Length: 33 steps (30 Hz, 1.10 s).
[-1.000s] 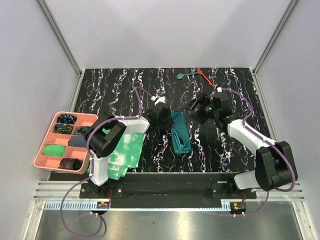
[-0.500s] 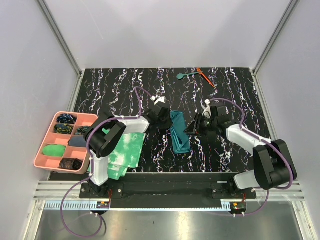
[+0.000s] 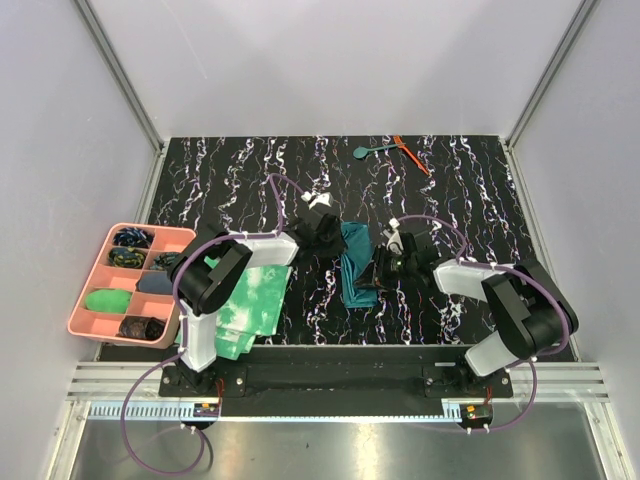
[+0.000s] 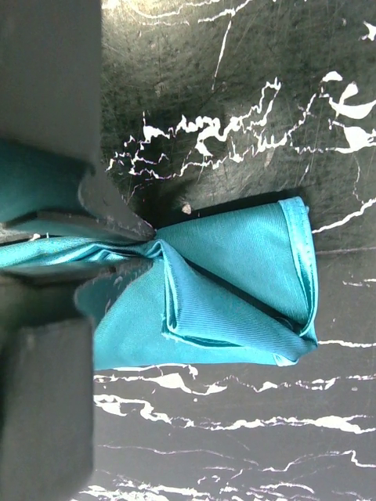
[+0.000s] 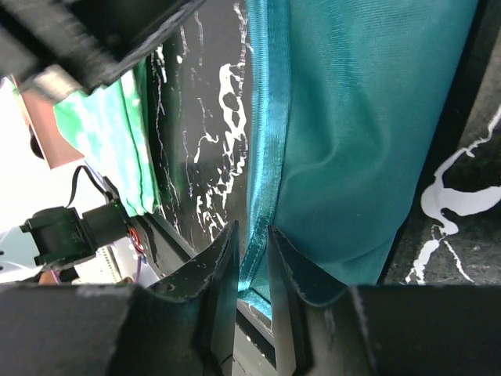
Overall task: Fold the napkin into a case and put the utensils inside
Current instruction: Smooth out the smaller rectangle-folded napkin at the center of the board.
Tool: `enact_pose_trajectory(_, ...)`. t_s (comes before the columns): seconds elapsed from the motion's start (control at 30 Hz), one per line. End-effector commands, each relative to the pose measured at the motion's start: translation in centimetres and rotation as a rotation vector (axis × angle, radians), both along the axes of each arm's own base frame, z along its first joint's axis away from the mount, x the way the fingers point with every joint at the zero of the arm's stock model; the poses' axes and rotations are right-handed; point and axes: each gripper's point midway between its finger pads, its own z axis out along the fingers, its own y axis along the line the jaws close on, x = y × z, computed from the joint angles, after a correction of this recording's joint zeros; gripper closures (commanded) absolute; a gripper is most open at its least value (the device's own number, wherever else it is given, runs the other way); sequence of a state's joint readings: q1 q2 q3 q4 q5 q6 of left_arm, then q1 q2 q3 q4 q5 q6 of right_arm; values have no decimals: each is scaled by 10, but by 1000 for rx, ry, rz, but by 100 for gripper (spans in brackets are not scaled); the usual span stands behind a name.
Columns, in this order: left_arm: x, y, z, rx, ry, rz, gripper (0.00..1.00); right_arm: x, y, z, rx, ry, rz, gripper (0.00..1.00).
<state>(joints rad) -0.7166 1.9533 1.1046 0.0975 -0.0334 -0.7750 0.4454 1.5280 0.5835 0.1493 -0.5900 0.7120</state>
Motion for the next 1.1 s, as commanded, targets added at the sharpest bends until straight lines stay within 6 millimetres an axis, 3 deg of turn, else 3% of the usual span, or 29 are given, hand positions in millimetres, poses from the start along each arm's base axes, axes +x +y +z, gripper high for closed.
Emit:
enact_pose_trajectory(0.0, -20, 4, 7, 7, 42, -67, 64, 6, 7, 5, 41, -42, -15, 71)
enact_pose_trajectory(0.07, -25, 6, 16, -2, 32, -82, 54, 6, 5, 6, 27, -51, -12, 71)
enact_pose_trajectory(0.2, -37, 18, 49, -24, -22, -93, 52, 5, -3, 8, -51, -70, 17, 68)
enact_pose_trajectory(0.27, -44, 24, 54, -30, -28, -94, 56, 7, -4, 14, -63, -86, 28, 61)
enact_pose_trajectory(0.37, -72, 32, 43, -70, 36, -113, 70, 6, -5, 17, -99, -90, 60, 57)
enact_pose_trajectory(0.47, -89, 23, 36, -125, 66, -150, 81, 6, -1, 20, -122, -94, 84, 53)
enact_pose_trajectory(0.6, -104, 20, 17, -118, 104, -157, 85, 9, 3, 17, -182, -91, 94, 51)
enact_pose_trajectory(0.77, -110, 7, 13, -127, 111, -179, 87, 7, 1, 9, -296, -89, 118, 46)
enact_pose_trajectory(1.07, -122, 3, 3, -146, 144, -173, 89, 9, -2, 2, -487, -132, 154, 37)
